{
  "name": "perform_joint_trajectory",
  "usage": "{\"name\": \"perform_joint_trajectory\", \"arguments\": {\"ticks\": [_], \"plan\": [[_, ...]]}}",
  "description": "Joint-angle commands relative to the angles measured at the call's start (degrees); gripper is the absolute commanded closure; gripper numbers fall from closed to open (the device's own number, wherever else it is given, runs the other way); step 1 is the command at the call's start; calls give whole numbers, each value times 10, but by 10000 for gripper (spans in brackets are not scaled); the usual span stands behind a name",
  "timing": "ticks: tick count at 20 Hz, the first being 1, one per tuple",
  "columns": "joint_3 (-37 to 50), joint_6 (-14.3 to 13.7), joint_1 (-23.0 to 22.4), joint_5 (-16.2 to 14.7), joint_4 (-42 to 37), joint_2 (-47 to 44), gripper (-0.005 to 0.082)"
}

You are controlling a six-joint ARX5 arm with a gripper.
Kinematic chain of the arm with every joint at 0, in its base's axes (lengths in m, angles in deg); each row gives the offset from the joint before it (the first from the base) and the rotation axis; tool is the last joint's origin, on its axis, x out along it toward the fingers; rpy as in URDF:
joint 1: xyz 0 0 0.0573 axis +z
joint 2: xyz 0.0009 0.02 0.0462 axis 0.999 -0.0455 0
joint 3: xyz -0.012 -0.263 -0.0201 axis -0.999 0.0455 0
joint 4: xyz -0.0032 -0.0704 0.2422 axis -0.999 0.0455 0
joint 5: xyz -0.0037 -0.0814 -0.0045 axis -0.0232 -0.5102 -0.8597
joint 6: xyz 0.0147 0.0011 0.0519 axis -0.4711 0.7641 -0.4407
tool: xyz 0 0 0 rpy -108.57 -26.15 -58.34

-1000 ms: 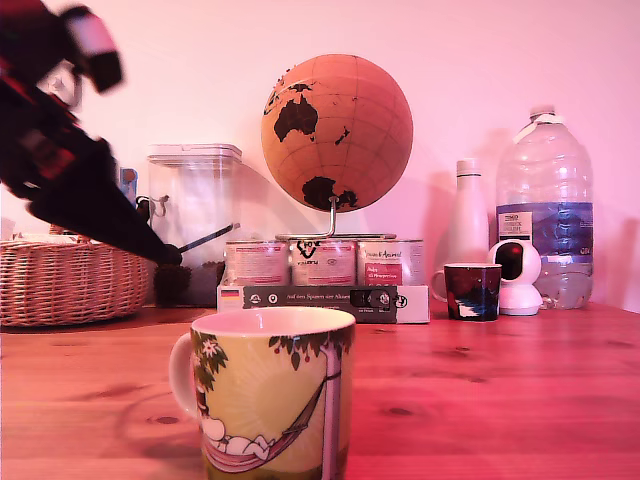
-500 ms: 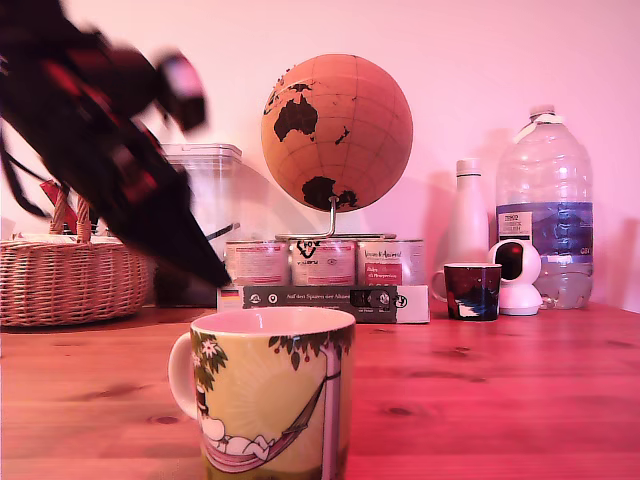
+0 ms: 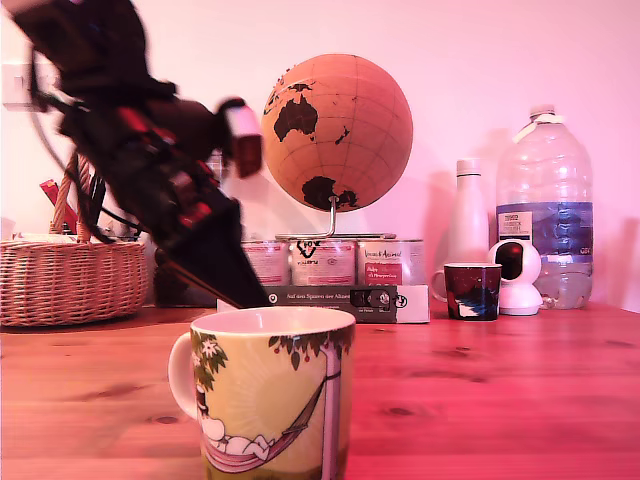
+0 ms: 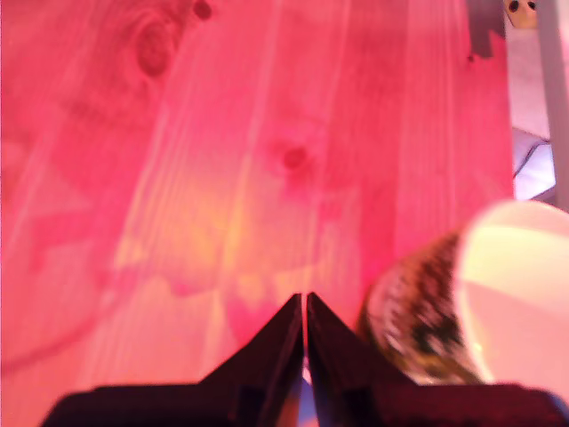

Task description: Pick up the coffee capsules on the table and drop them inside the coffee cup

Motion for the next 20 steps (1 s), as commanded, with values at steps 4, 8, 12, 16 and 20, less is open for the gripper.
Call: {"name": "perform_joint_trajectory", "arguments": {"ticks": [4, 8, 12, 16, 20], "plan": [[-50, -15, -20, -1, 45, -61, 791], [-83, -25, -34, 3, 76, -102, 791], [-99, -35, -44, 10, 97, -123, 791], [-99, -42, -46, 19, 121, -123, 791], [-99, -43, -46, 38, 137, -123, 791]]}}
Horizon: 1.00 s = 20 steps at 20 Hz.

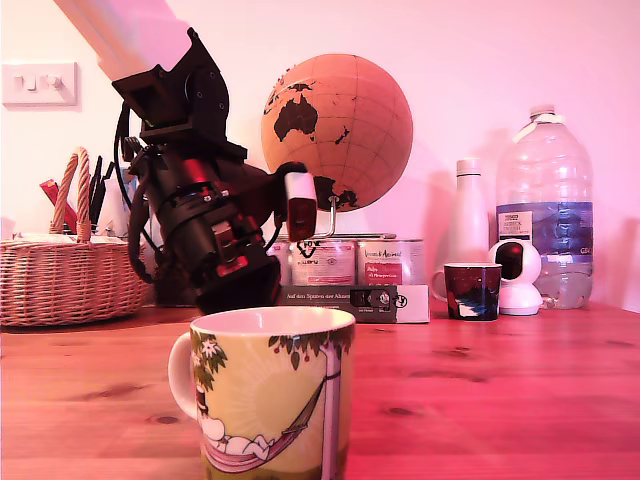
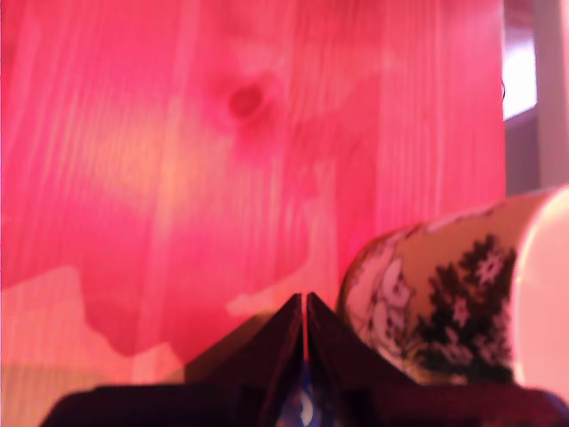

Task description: Pick up the coffee capsules on the table and drop them inside the coffee cup

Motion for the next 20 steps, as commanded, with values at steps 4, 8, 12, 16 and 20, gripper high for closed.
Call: {"name": "perform_joint_trajectory", "arguments": {"ticks": [4, 8, 12, 16, 20], "plan": [[-3, -5, -2, 22, 19, -10, 791], [-3, -5, -2, 44, 33, -10, 791], [-3, -5, -2, 55, 53, -10, 791], [-3, -5, -2, 73, 73, -10, 791], [-3, -1, 5, 89, 90, -10, 791]]}}
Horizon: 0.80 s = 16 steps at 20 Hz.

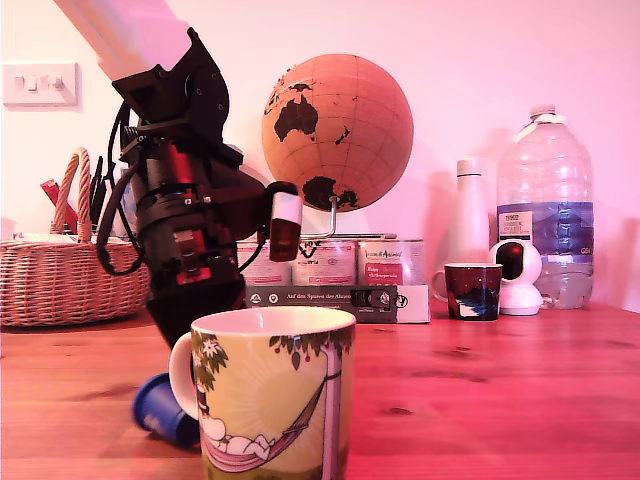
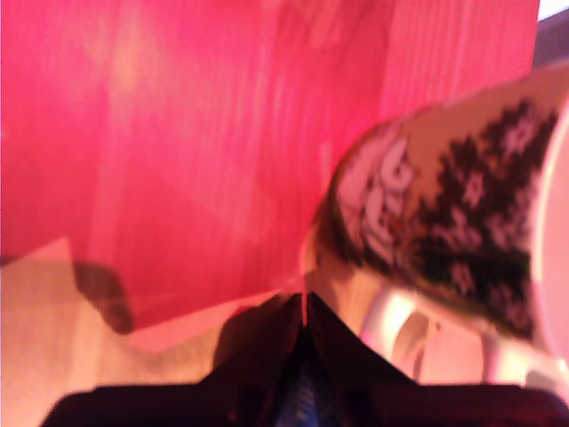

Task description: Pick up the coffee capsules on the table and drop them inside the coffee cup

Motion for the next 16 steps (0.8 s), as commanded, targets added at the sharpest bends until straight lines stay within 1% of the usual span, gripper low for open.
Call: {"name": "perform_joint_trajectory", "arguments": {"ticks": [1, 5, 8, 12, 13, 14, 15, 16], "plan": [[-3, 0, 7, 4, 9, -10, 791], [-3, 3, 21, 7, 35, -10, 791], [-3, 17, 30, 8, 37, -10, 791], [-3, 22, 45, 27, 30, -10, 791], [-3, 35, 50, 26, 27, -10, 791], [-3, 40, 56, 23, 20, -9, 791], [-3, 66, 64, 13, 11, -6, 791], [-3, 83, 70, -3, -3, 0, 791]]}}
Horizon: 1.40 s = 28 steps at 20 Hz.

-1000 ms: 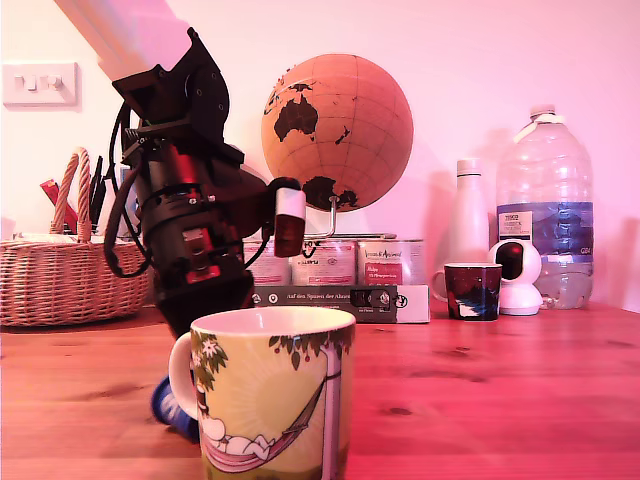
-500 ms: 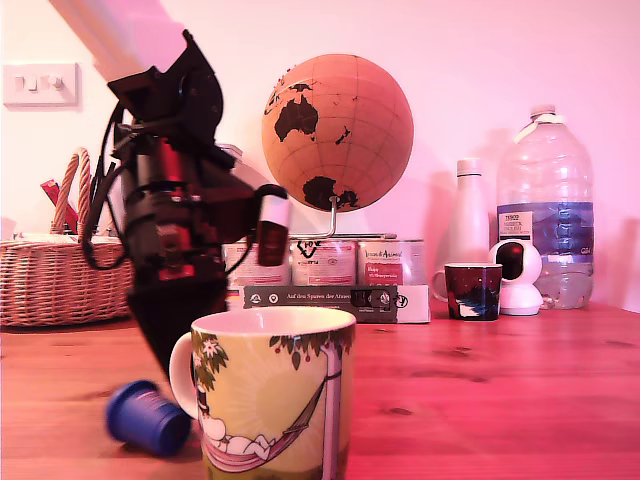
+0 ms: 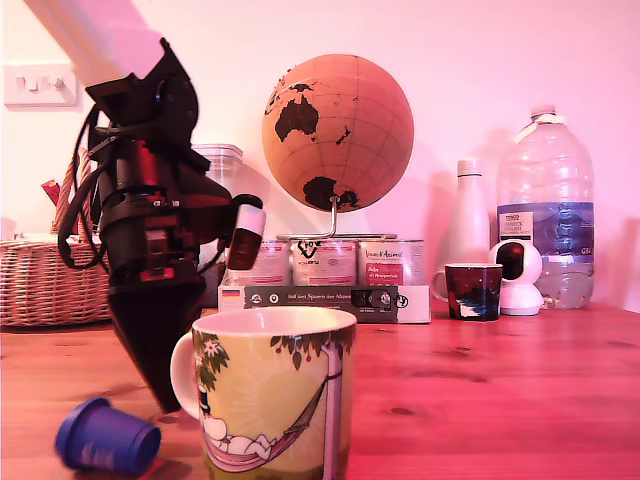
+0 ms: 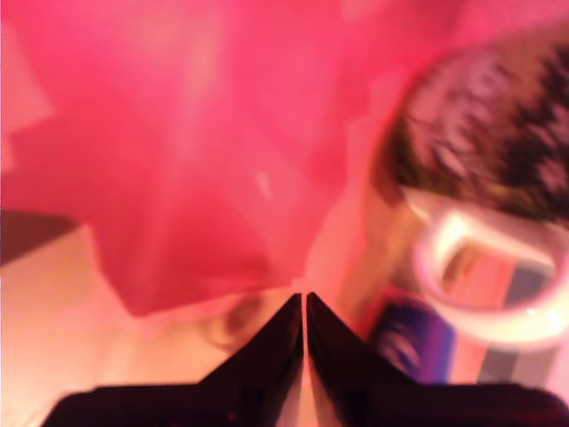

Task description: Pick up the coffee capsules on the table and drop them inside the coffee cup

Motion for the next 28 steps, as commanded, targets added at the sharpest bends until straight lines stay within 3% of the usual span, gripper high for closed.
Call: {"name": "perform_joint_trajectory", "arguments": {"ticks": [1, 7, 8, 18, 28], "plan": [[-3, 9, 13, -18, -26, 9, 791], [4, 79, 20, -20, -109, 114, 791], [12, 79, 20, -20, -126, 132, 791], [229, 203, 23, 17, -365, 338, 791], [436, 248, 45, 14, -542, 502, 791]]}}
